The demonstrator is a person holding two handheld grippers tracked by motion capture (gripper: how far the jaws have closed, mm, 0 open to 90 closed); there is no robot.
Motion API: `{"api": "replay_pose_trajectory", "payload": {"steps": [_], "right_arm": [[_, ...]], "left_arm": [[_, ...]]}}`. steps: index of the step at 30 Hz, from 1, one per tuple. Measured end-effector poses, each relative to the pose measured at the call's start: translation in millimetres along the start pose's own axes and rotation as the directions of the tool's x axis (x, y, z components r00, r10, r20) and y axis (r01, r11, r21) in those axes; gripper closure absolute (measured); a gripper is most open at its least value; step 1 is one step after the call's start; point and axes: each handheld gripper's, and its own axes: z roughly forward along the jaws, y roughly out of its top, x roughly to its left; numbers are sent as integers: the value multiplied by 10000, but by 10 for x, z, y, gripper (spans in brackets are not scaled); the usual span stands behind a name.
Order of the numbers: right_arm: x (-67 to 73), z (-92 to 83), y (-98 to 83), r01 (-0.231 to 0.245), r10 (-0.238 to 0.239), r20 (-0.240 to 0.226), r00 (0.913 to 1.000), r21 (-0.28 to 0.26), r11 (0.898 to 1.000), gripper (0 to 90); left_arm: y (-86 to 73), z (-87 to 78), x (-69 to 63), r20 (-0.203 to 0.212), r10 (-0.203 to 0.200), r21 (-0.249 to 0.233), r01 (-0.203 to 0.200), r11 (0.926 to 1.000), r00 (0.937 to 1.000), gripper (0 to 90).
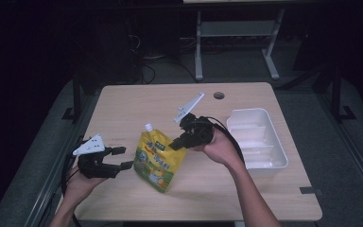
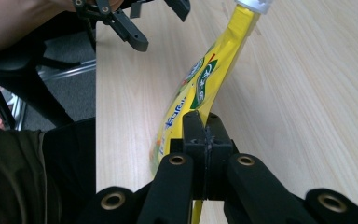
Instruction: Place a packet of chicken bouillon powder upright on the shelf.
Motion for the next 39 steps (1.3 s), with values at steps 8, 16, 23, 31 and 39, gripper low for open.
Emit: {"api": "replay_pose_trajectory", "payload": {"steps": [8, 16, 23, 31, 39], "right_arm": [[87, -100, 102, 698, -695, -86, 9975, 387, 9968, 900], [156, -117, 171, 1307, -1287, -305, 9912, 787, 9883, 900], [247, -93, 220, 1763, -1721, -495, 9838, 963, 9796, 900], [344, -51, 290, 2199, -2145, -598, 9749, 1076, 9696, 900], [431, 60, 366, 2603, -2523, -823, 9641, 1083, 9594, 900]], "left_arm": [[97, -53, -85, 148, 457, -23, -457, 9990, 9988, 345], [196, -143, -170, 248, 1064, -42, -1064, 9943, 9940, 329], [289, -179, -228, 332, 1313, -128, -1310, 9913, 9908, 327], [318, -153, -224, 622, 1271, -96, -1267, 9919, 9899, 370], [260, -85, -189, 1069, 1196, 102, -1213, 9926, 9871, 562]]}}
